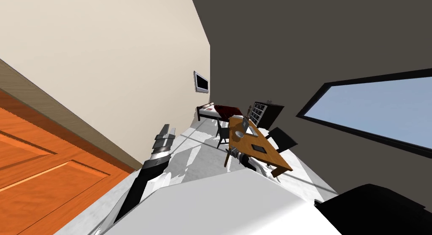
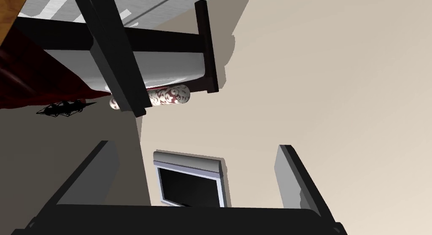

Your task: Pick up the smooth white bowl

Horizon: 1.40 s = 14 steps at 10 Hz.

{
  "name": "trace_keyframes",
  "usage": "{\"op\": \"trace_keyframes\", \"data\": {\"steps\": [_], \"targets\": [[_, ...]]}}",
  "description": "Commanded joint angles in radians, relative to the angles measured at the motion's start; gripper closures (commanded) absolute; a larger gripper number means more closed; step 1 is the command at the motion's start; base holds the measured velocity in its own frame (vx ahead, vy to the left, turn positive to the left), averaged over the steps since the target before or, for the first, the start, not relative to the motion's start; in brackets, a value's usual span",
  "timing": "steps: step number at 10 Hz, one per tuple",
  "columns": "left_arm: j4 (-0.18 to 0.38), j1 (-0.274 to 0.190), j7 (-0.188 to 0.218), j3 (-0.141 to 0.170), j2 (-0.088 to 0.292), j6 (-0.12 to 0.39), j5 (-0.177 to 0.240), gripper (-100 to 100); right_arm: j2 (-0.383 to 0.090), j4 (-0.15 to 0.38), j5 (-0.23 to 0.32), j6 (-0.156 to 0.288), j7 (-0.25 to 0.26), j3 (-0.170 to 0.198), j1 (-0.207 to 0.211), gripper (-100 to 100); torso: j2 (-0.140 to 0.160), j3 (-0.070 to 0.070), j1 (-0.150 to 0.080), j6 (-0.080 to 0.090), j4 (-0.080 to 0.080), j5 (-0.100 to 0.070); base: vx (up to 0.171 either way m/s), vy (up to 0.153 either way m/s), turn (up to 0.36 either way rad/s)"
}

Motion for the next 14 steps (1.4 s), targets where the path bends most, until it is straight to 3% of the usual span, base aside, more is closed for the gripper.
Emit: {"op": "trace_keyframes", "data": {"steps": [1,3,4,6,9,12,14], "targets": [[0.000,0.000,0.000,0.000,0.000,0.000,0.000,0,-0.045,0.050,0.031,0.011,0.026,0.032,-0.026,-100,0.000,0.000,0.000,0.000,0.000,0.000,0.022,0.048,0.102],[0.000,0.000,0.000,0.000,0.000,0.000,0.000,0,-0.045,0.071,0.031,0.011,0.026,0.032,-0.026,-100,-0.001,0.000,0.000,0.000,0.000,0.000,0.019,0.022,0.039],[0.000,0.000,0.000,0.000,0.000,0.000,0.000,0,-0.076,0.097,0.058,0.017,0.052,0.060,-0.051,-100,0.000,0.000,-0.002,0.000,0.000,0.000,0.020,0.027,0.118],[0.000,0.000,0.000,0.000,0.000,0.000,0.000,0,-0.076,0.133,0.058,0.017,0.052,0.060,-0.051,-100,-0.001,0.000,-0.001,0.000,0.000,0.000,0.022,0.016,0.035],[0.000,0.000,0.000,0.000,0.000,0.000,0.000,0,-0.133,0.231,0.111,0.027,0.103,0.116,-0.099,-100,-0.001,0.000,-0.001,0.000,0.000,0.000,0.031,0.021,0.101],[0.000,0.000,0.000,0.000,0.000,0.000,0.000,0,-0.159,0.308,0.136,0.032,0.127,0.143,-0.123,-100,-0.002,-0.001,-0.001,0.000,0.000,0.000,0.042,0.013,0.074],[0.000,0.000,0.000,0.000,0.000,0.000,0.000,0,-0.206,0.394,0.183,0.039,0.172,0.198,-0.169,-100,-0.002,-0.001,-0.003,0.000,0.000,0.000,0.066,0.007,0.127]]}}
